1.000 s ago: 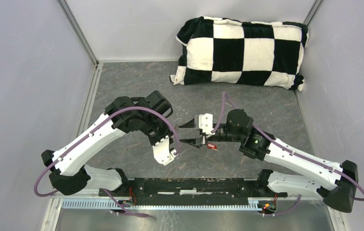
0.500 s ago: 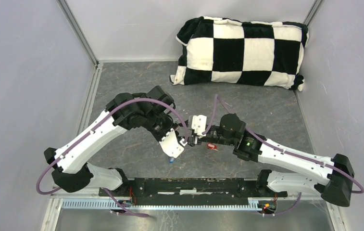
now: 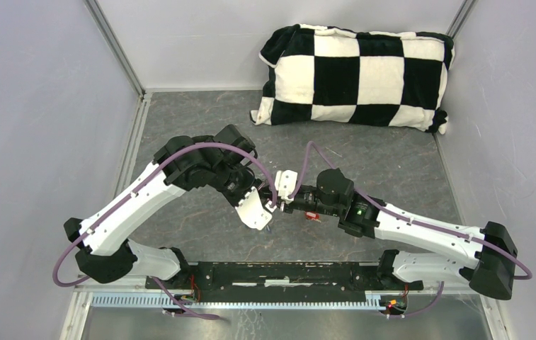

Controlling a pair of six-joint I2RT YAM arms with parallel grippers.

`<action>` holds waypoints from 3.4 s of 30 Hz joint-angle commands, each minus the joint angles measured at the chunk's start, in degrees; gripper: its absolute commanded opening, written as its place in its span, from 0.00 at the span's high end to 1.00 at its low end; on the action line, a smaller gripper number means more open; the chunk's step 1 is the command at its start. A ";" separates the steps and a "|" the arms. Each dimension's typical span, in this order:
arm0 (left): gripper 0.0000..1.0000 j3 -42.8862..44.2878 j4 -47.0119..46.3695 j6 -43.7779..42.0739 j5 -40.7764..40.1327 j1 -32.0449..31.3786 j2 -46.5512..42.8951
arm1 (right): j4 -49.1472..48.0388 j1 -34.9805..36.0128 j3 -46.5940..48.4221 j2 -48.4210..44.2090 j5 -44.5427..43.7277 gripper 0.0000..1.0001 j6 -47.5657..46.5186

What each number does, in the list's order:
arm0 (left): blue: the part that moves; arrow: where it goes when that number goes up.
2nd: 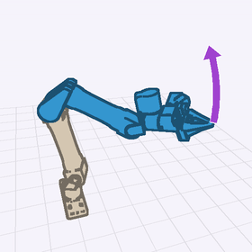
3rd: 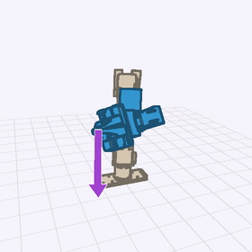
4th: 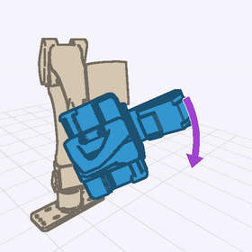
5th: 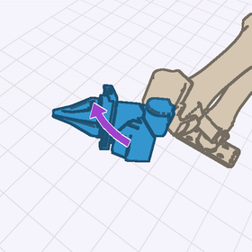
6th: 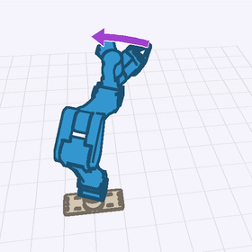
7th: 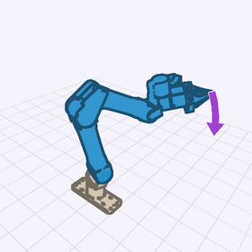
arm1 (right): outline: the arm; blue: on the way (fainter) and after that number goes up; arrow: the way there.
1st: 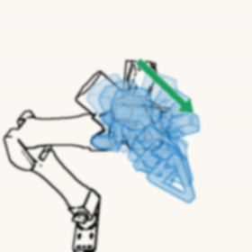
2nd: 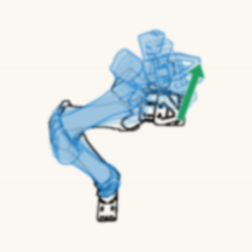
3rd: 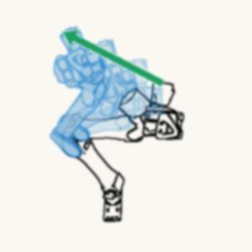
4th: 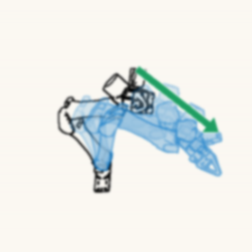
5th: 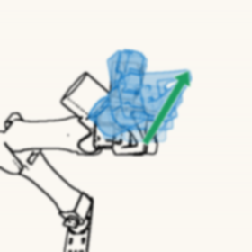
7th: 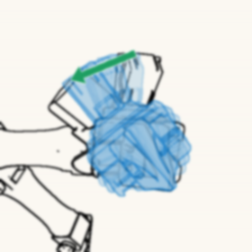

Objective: Put the keys on the keyring

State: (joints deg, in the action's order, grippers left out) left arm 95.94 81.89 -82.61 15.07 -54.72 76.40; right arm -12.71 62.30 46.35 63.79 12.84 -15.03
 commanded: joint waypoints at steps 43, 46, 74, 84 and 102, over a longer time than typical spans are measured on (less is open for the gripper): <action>0.72 -10.93 -25.97 38.23 16.43 -0.21 -13.43 | -34.90 -0.32 -15.68 -11.14 4.71 1.00 14.94; 0.75 -10.72 -25.84 38.18 16.44 -0.21 -13.53 | -33.69 -0.33 -15.11 -10.82 4.73 0.99 14.94; 0.98 -13.29 -20.24 29.51 17.86 -0.20 -14.73 | -10.69 -1.76 -1.78 -6.11 18.32 0.76 10.98; 0.98 -12.52 -18.52 30.14 17.53 -0.21 -12.97 | 3.68 -3.20 6.23 -6.96 18.96 0.53 6.55; 0.98 -12.84 -18.07 29.90 16.26 -0.21 -12.59 | 23.96 -3.59 16.88 -2.89 20.26 0.47 -1.14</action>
State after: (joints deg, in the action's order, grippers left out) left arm 82.28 65.80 -50.68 30.35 -54.63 64.18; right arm 7.27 59.09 60.58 60.90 33.01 -14.48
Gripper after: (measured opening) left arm 0.034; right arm 0.531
